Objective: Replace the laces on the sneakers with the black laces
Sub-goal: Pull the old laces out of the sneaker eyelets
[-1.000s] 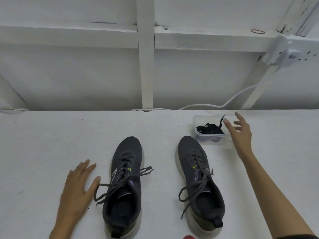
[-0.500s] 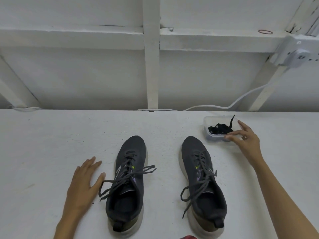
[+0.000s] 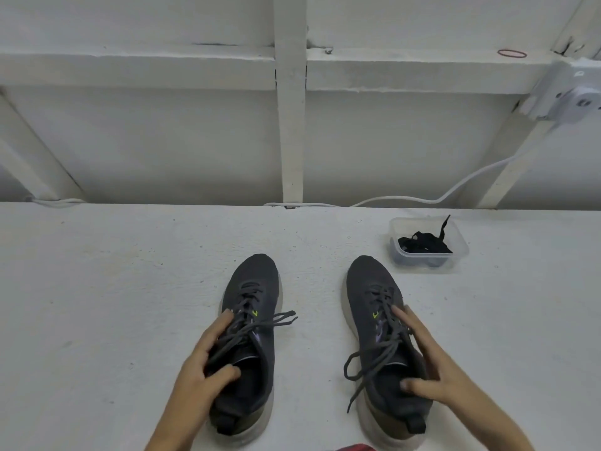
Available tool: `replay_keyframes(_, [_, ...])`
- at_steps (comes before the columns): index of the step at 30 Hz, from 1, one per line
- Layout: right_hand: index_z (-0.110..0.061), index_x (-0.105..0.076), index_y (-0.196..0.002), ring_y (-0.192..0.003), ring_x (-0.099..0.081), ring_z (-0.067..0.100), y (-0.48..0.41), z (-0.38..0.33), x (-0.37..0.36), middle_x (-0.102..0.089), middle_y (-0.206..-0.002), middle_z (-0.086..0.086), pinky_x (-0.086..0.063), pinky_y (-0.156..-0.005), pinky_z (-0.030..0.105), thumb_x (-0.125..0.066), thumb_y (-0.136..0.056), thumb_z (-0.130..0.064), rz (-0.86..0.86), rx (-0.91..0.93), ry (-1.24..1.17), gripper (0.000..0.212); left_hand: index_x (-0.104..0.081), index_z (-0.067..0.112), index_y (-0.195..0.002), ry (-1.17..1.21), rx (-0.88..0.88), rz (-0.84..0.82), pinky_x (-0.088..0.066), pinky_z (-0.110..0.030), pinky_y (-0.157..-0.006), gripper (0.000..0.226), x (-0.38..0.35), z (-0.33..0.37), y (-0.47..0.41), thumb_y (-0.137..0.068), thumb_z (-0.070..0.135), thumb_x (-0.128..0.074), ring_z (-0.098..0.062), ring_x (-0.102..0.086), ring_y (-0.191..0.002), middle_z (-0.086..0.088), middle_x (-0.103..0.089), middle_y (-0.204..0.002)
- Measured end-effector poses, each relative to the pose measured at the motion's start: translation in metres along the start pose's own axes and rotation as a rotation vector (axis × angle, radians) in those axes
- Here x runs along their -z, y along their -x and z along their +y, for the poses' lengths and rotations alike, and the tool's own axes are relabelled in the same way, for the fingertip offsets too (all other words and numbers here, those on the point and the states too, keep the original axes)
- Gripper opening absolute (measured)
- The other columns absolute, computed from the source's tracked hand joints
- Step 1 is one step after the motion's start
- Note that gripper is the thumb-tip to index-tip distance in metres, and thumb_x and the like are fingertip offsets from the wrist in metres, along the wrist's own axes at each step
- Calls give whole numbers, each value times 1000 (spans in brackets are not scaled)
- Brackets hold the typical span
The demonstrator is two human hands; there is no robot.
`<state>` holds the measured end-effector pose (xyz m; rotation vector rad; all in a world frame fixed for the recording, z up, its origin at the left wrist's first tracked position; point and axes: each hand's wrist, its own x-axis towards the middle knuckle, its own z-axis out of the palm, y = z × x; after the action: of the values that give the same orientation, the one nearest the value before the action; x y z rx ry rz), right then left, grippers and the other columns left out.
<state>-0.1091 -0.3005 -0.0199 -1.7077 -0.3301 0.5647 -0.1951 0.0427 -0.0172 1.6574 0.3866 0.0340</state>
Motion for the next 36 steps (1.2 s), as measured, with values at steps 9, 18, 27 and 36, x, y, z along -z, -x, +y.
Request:
replay_keyframes(9, [-37,-54,-136,-130,-37,-16,-40,3,-49,-38,-149,-25,-40,-92,5,-54,-63,-13,381,59,-181,77,-68,18,-120,66,-14,338,-51,-16,-90,67,-15,11,-18,-78,-25,-39,-12,-62,-113,2,-70,-117])
replay_keyframes(18, [-35,-53,-138,-144,-29,5,-80,-9,-56,-32,-156,-18,-30,-118,38,-56,-65,-15,347,48,-182,76,-68,12,-114,57,-47,386,-52,-17,-81,63,31,24,-66,-75,-24,-36,-18,-63,-105,-3,-70,-108])
replay_keyframes(27, [-39,-54,-136,-145,-26,5,-88,-1,-62,-29,-156,-20,-28,-119,45,-57,-63,-15,343,50,-233,77,-67,13,-120,64,-51,351,-51,-8,-79,62,49,17,-61,-78,-22,-39,-13,-62,-109,4,-70,-113])
replay_keyframes(36, [-45,-46,-140,-143,-26,-2,-84,-14,-55,-28,-157,-21,-29,-114,27,-67,-60,-43,213,21,-153,83,-59,40,-124,-307,-155,281,-10,-37,-121,50,65,45,-49,-76,26,-56,-8,-33,-141,16,-51,-140])
